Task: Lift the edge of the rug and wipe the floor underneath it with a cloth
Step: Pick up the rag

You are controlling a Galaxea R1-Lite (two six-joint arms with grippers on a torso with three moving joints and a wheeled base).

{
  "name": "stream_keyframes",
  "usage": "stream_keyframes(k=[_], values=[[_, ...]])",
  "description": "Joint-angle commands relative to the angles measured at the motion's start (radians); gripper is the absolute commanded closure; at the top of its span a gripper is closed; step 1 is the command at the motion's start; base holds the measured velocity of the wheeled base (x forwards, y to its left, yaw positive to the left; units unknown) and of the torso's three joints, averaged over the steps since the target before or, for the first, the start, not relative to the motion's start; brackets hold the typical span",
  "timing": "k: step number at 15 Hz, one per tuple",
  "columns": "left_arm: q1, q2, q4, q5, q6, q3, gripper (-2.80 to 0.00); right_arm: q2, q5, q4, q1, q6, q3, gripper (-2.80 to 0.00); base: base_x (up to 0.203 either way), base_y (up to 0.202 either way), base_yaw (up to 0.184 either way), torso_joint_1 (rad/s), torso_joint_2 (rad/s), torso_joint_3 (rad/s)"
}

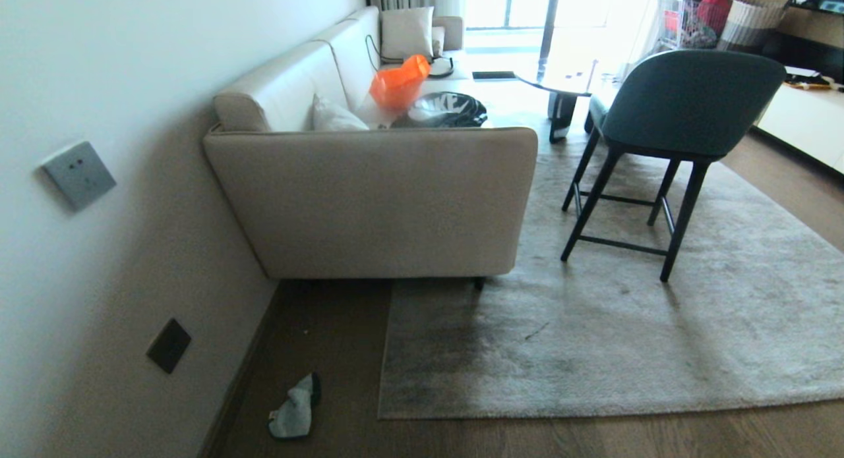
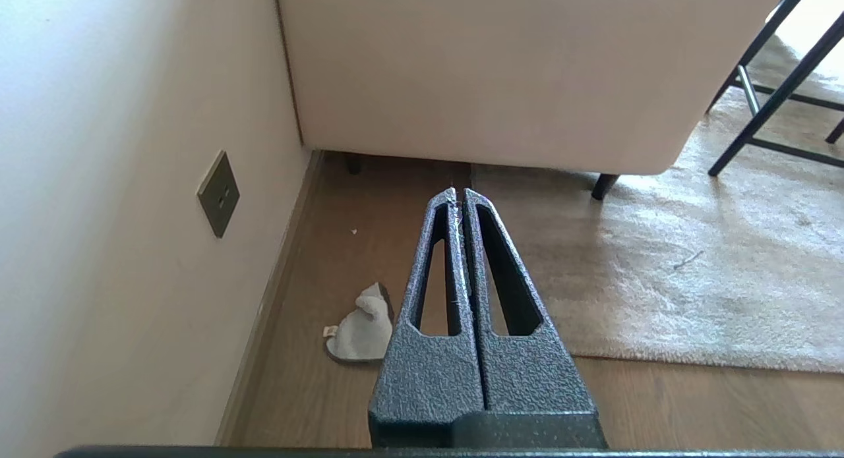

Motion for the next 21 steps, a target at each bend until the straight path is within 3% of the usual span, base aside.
stream_keyframes(k=[1, 21], values=[[0.0, 0.0, 0.0, 0.0, -0.001, 0.001, 0.0, 0.001, 0.0, 0.0, 0.001, 0.0, 0.0, 0.0, 0.0, 0.0, 0.0, 0.0, 0.0, 0.0], [0.0, 0.0, 0.0, 0.0, -0.002, 0.0, 0.0, 0.001, 0.0, 0.0, 0.0, 0.0, 0.0, 0.0, 0.0, 0.0, 0.0, 0.0, 0.0, -0.016]])
